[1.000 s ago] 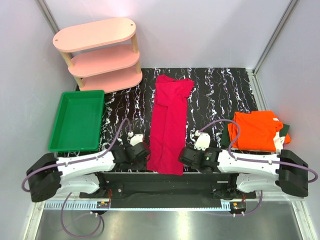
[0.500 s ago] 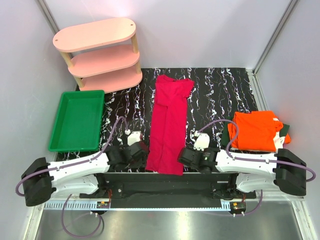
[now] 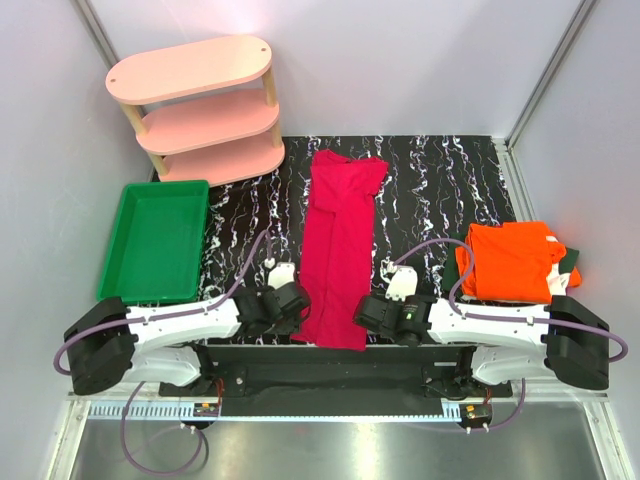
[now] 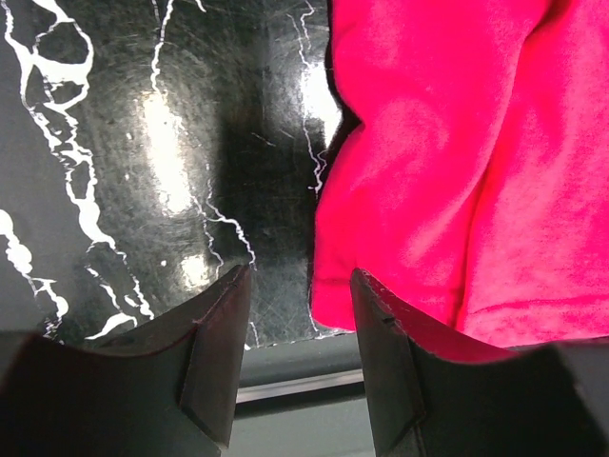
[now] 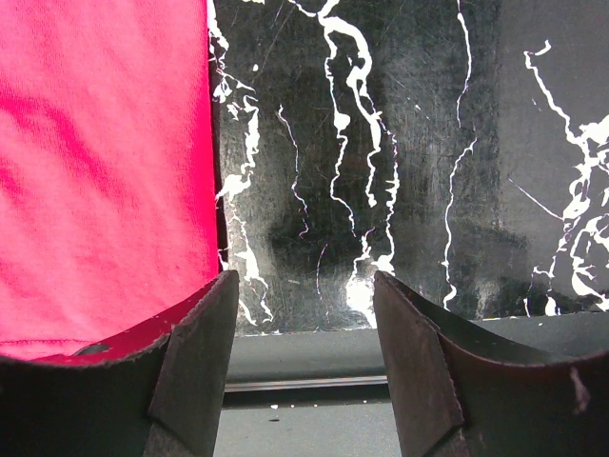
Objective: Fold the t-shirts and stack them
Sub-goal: Grab the bottom of the folded rectangular tshirt with both arms
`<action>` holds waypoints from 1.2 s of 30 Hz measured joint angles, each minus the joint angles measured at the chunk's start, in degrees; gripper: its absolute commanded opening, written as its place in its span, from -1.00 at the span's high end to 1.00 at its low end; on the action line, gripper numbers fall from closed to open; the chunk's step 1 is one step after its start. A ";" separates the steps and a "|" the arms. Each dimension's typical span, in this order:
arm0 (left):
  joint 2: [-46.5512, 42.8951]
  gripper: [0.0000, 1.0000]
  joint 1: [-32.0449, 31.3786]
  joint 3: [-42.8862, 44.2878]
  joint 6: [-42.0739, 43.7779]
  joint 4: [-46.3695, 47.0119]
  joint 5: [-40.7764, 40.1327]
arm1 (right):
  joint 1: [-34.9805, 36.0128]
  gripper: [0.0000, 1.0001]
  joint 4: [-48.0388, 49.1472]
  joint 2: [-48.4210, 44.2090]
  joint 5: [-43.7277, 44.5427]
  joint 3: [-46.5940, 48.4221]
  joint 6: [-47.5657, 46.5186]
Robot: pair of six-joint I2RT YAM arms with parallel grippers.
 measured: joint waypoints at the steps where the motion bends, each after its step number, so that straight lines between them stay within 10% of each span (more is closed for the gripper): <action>1: 0.24 -0.01 -0.02 -0.11 0.00 0.37 0.02 | 0.00 -0.32 0.00 -0.02 -0.02 0.00 0.00; 36: 1.66 0.34 -7.65 -3.93 -8.94 9.18 1.09 | 0.00 -0.37 4.07 1.11 -2.75 -3.76 1.07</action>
